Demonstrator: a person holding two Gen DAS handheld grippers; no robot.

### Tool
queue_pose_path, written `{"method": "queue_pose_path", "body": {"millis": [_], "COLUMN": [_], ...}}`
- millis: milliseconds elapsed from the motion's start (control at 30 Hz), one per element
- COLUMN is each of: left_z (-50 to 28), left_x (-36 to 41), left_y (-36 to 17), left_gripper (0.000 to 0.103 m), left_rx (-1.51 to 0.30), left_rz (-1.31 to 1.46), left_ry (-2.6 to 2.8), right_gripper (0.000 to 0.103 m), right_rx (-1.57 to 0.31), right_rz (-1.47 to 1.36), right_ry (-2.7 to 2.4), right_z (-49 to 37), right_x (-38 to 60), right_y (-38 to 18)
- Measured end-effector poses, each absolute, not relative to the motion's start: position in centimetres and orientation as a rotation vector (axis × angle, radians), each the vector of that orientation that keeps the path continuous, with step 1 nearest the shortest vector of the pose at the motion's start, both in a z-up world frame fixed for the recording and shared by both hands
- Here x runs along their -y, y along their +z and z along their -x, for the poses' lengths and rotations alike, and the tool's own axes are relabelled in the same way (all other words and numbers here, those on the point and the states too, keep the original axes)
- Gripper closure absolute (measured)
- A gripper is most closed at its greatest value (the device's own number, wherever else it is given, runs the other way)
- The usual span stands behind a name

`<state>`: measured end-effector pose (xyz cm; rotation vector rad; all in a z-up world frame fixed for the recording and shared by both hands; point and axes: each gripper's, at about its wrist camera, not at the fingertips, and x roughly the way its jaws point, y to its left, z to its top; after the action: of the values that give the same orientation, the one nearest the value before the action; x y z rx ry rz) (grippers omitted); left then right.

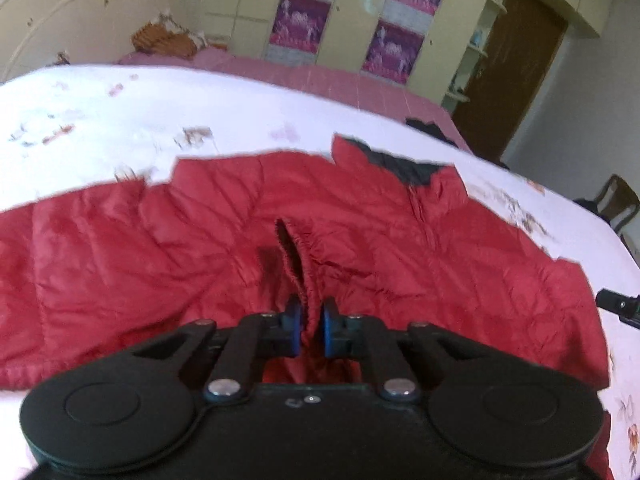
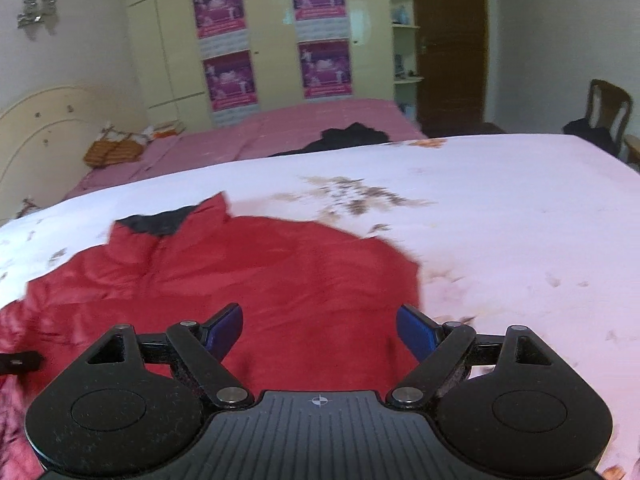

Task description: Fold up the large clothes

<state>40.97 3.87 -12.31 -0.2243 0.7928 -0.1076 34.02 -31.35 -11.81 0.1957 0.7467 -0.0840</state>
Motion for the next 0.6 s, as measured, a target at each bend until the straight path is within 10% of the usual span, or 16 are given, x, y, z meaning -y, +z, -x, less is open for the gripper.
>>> {"method": "queue_pose_path", "body": {"millis": [433, 500, 600], "left_z": [-41.2, -41.1, -41.1], "left_x": [-5.4, -5.5, -5.2], "left_y": [-14.2, -14.3, -14.5], "left_gripper": [0.094, 0.094, 0.094], "left_rx": [-0.814, -0.818, -0.821], "left_rz": [0.138, 0.134, 0.111], "left_ry": [-0.013, -0.011, -0.008], "right_gripper": [0.02, 0.055, 0.068], "right_rx": [-0.849, -0.891, -0.93], "right_rz": [-0.271, -0.31, -0.375], "right_ry": [-0.127, -0.099, -0.066], "right_z": [-39.2, -40.1, -40.9], "right_x": [36.4, 36.8, 37.2], "right_y": [-16.0, -17.0, -18.3]}}
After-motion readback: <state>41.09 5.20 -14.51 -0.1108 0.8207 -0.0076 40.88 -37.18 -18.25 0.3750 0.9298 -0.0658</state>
